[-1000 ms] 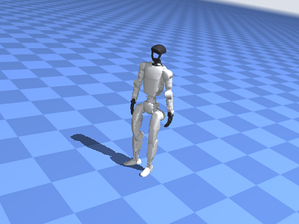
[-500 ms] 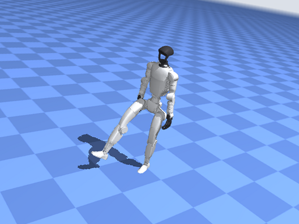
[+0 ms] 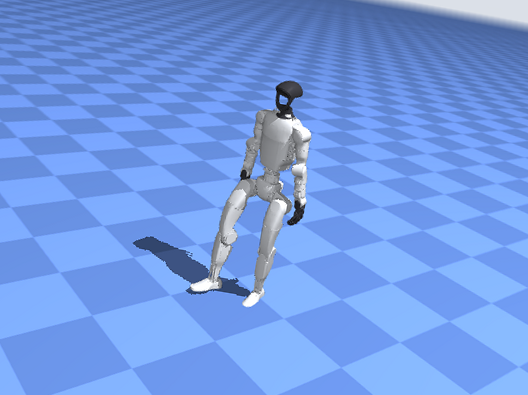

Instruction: Upper body actions

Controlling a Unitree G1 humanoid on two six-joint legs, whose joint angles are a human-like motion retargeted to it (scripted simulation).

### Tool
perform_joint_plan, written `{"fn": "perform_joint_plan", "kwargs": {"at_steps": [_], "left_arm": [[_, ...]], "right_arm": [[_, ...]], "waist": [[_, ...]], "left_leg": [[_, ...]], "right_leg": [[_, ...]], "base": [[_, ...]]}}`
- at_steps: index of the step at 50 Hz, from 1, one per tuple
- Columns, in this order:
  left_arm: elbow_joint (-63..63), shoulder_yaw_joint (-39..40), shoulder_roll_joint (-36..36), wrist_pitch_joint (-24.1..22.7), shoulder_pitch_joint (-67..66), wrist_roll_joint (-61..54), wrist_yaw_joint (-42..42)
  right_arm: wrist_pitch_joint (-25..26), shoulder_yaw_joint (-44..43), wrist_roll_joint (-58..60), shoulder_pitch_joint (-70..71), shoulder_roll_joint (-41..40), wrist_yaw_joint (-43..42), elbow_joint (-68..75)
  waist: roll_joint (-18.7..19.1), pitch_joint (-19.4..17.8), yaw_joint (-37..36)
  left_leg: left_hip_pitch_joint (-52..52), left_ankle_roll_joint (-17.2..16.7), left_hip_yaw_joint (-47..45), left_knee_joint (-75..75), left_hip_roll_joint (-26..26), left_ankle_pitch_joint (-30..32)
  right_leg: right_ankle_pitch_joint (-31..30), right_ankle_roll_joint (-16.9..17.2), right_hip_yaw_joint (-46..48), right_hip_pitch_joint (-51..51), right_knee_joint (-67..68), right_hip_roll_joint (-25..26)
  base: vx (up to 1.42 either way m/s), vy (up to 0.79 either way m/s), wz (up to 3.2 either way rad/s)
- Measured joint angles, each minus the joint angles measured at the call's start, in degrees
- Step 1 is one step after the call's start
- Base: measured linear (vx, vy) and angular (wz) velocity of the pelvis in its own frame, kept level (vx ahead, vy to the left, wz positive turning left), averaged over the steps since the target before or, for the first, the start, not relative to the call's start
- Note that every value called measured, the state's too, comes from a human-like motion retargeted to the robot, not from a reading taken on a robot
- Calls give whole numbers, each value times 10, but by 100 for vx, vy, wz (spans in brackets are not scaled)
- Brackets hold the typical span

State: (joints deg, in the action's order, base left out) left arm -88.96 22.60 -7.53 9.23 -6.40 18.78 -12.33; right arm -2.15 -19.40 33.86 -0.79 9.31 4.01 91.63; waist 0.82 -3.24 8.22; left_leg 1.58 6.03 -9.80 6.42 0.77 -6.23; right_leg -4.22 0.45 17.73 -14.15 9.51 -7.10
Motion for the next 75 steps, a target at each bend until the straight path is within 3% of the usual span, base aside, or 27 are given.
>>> {"fn": "perform_joint_plan", "kwargs": {"at_steps": [5, 7, 9, 11, 15, 20, 27, 35, 38, 40, 43, 46, 50, 54, 59, 63, 66, 70, 75], "left_arm": [[-10, 19, -9, 11, -8, 1, -1], [-9, 24, -10, 13, -14, 0, 0], [-6, 32, -18, 17, -15, 1, -4], [-1, 39, -24, 21, -19, 2, -9], [-2, 50, -23, 28, -4, -11, -3], [1, 45, -3, 15, 9, -55, -6], [28, 10, 5, 14, 37, -11, -9], [40, 0, -3, 3, 3, 5, -14], [26, 5, -9, 13, -15, 13, -12], [23, 8, -10, 15, -17, 20, -4], [42, 7, -8, -13, -10, 10, 25], [73, -3, -10, -46, 6, -8, 46], [105, -11, -12, -51, 13, -22, 43], [99, -9, -2, -49, 2, -34, 19], [56, 16, 12, -44, -21, -35, 1], [9, 29, 19, -26, -56, -10, -5], [3, 44, 26, -19, -72, 12, -6], [20, 65, 31, -27, -88, -2, 14], [29, 85, 13, -19, -86, -38, 21]], "right_arm": [[1, 16, 31, 19, 0, -2, -10], [-1, 23, 39, 19, -2, -5, -14], [-2, 27, 51, 23, -5, -2, -12], [0, 31, 61, 26, -8, 4, -7], [3, 22, 84, 37, -11, 11, -8], [-5, 40, 112, 54, -9, 7, -37], [2, 39, 96, 40, -4, -1, -21], [25, 4, 116, -3, -2, -37, 10], [34, -5, 125, -16, 4, -31, 14], [38, -15, 118, -22, 9, -23, 14], [48, -16, 77, -16, 13, -16, 13], [44, -4, 54, 6, 17, -10, 9], [30, 33, 86, 28, 12, -2, -11], [25, 65, 132, 42, 2, 4, -31], [7, 90, 143, 70, -20, -1, -52], [-3, 108, 133, 70, -32, 10, -51], [2, 120, 132, 74, -35, 15, -43], [7, 116, 138, 61, -31, 12, -26], [23, 90, 162, 32, -14, 0, 14]], "waist": [[-14, 27, -49], [-26, 42, -63], [-45, 45, -75], [-61, 47, -104], [-61, 65, -141], [-34, 58, -96], [-8, 63, -43], [20, 115, 12], [21, 128, 26], [0, 133, 16], [-1, 94, 0], [0, 19, -45], [-22, -54, -124], [-68, -132, -227], [-120, -247, -307], [-138, -250, -315], [-132, -237, -300], [-107, -186, -265], [-76, -97, -207]], "left_leg": [[-22, -10, -44, 9, 7, -11], [-32, -16, -54, 7, 16, -7], [-28, -22, -61, 8, 29, -10], [-16, -29, -85, -1, 36, -11], [-27, -45, -109, -15, 23, -4], [-34, -54, -96, -30, 3, 15], [-50, -70, -68, -41, -18, 34], [-62, -96, -73, -27, -42, 28], [-81, -83, -83, 45, -45, 19], [-134, -45, -106, 161, -51, 3], [-210, -64, -80, 221, -49, -11], [-285, -87, -77, 172, -64, -19], [-427, -101, -48, 94, -84, -27], [-538, -87, -49, 87, -142, -17], [-547, -64, -83, 14, -175, 1], [-542, -62, -99, -12, -188, 4], [-514, -64, -103, 4, -189, 3], [-464, -70, -101, 48, -175, 1], [-365, -76, -65, 105, -136, 3]], "right_leg": [[-20, 12, -34, 90, 22, 9], [31, 57, -11, 132, -4, 2], [74, 45, 36, 159, -42, -4], [69, 24, 19, 170, -86, 6], [51, 30, -10, 135, -91, 4], [65, 14, -5, 117, -72, 23], [71, 0, 15, 109, -73, 41], [90, -23, 1, 101, -79, 72], [97, -30, -31, 103, -76, 70], [96, -28, -55, 102, -71, 42], [97, -31, -51, 117, -59, 41], [103, -38, -54, 139, -32, 50], [103, -53, -70, 161, -14, 45], [110, -67, -123, 180, 21, 9], [139, -66, -194, 206, 87, -54], [153, -68, -218, 198, 118, -65], [152, -68, -219, 197, 117, -53], [139, -66, -199, 198, 84, -26], [123, -63, -165, 194, 29, 10]], "base": [[-2, -10, -70], [-3, -15, -49], [2, -21, -32], [4, -20, -93], [-13, -20, -51], [-9, -21, 17], [-12, -18, 32], [-3, -23, 14], [3, -16, -40], [-3, -9, -59], [-15, -9, -41], [-33, -13, -73], [-18, -18, -91], [-2, -15, -135], [1, -10, -120], [14, 2, -44], [1, 0, -6], [4, 1, 50], [8, 4, 78]]}}
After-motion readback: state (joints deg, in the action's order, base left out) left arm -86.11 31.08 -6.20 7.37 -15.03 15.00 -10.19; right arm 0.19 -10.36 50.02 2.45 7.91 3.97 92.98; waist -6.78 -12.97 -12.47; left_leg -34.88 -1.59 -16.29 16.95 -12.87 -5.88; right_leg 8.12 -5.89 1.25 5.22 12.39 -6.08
